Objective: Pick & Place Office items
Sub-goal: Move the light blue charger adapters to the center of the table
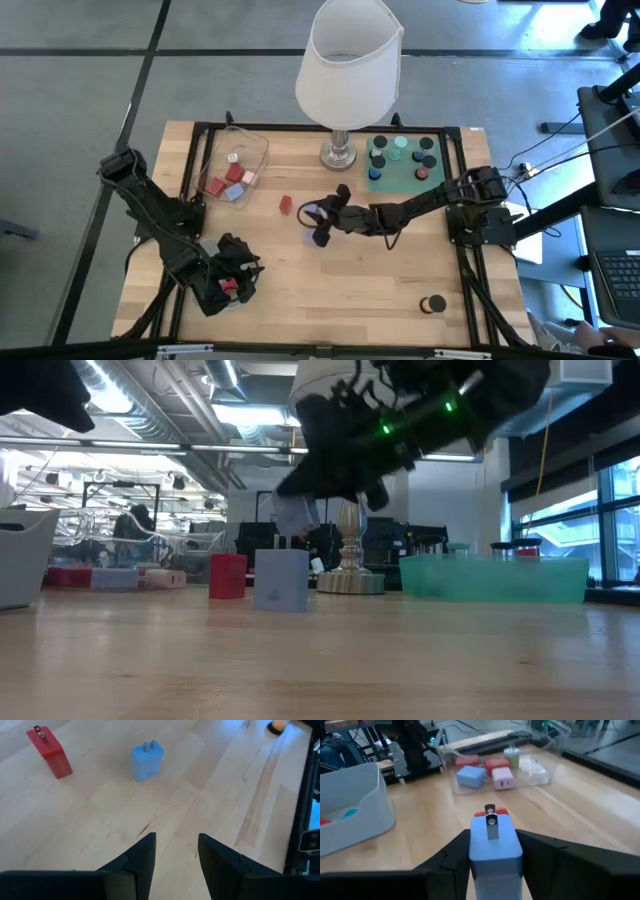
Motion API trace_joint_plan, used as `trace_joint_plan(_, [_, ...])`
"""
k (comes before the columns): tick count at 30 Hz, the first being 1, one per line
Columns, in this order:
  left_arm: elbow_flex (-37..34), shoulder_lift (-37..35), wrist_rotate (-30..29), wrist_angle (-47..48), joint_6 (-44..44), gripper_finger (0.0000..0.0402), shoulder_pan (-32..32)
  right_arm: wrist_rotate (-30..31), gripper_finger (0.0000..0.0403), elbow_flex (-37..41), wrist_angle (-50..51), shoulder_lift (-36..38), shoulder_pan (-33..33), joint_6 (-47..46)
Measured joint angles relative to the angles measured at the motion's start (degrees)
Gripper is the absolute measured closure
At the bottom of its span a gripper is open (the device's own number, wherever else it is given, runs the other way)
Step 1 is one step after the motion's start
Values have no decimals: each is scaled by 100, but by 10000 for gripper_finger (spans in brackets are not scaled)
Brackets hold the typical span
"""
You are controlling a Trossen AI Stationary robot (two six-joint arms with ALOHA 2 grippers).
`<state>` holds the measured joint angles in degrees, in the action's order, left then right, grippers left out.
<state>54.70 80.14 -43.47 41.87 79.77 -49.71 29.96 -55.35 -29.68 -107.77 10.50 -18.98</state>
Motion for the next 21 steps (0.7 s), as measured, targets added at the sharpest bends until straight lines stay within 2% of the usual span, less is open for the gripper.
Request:
trace_joint_plan(7, [0, -9, -143, -14, -149, 258, 20, -39, 272, 607, -894, -12, -1, 94])
trace_joint_plan(21, [0, -9, -196, -37, -304, 258, 221, -71, 269, 526, -2092, -946, -66, 342])
